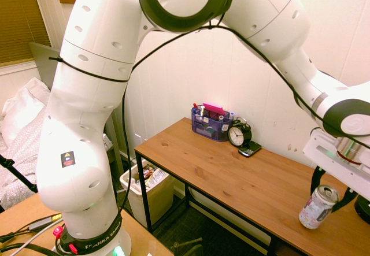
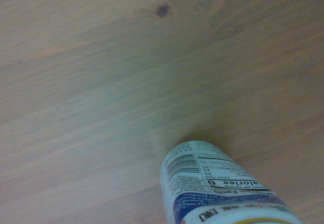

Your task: Throw the can in the trash bin

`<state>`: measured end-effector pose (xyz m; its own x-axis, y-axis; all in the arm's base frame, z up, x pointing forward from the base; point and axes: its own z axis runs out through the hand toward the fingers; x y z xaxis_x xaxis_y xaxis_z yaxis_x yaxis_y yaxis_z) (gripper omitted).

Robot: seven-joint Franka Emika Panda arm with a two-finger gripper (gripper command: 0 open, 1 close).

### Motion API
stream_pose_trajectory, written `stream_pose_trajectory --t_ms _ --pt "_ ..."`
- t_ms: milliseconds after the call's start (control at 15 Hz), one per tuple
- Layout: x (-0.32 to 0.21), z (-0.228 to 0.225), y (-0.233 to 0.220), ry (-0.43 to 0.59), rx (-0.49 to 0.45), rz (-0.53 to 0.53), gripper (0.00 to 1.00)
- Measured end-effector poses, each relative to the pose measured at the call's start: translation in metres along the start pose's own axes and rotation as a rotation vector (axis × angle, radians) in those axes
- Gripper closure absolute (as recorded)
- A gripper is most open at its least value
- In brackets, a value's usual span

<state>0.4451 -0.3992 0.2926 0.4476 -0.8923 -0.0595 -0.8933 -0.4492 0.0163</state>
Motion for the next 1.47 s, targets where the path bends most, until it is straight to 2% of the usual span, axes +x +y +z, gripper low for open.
stream_pose_trajectory --t_ms 200,400,600,800,933,1133,1467 --pt "-0.074 -0.029 -0.057 0.071 0.002 -0.116 1.00" --pt "-0.179 -0.041 -0.112 0.111 -0.008 -0.226 1.00" --pt "-0.323 -0.035 -0.155 0.104 -0.008 -0.331 1.00" --pt "-0.497 -0.014 -0.174 0.098 -0.010 -0.441 1.00" --pt "-0.582 -0.007 -0.187 0.094 0.021 -0.502 1.00" --pt "-0.657 0.002 -0.225 0.076 0.058 -0.533 1.00" --pt "-0.727 0.054 -0.303 0.081 0.053 -0.568 1.00"
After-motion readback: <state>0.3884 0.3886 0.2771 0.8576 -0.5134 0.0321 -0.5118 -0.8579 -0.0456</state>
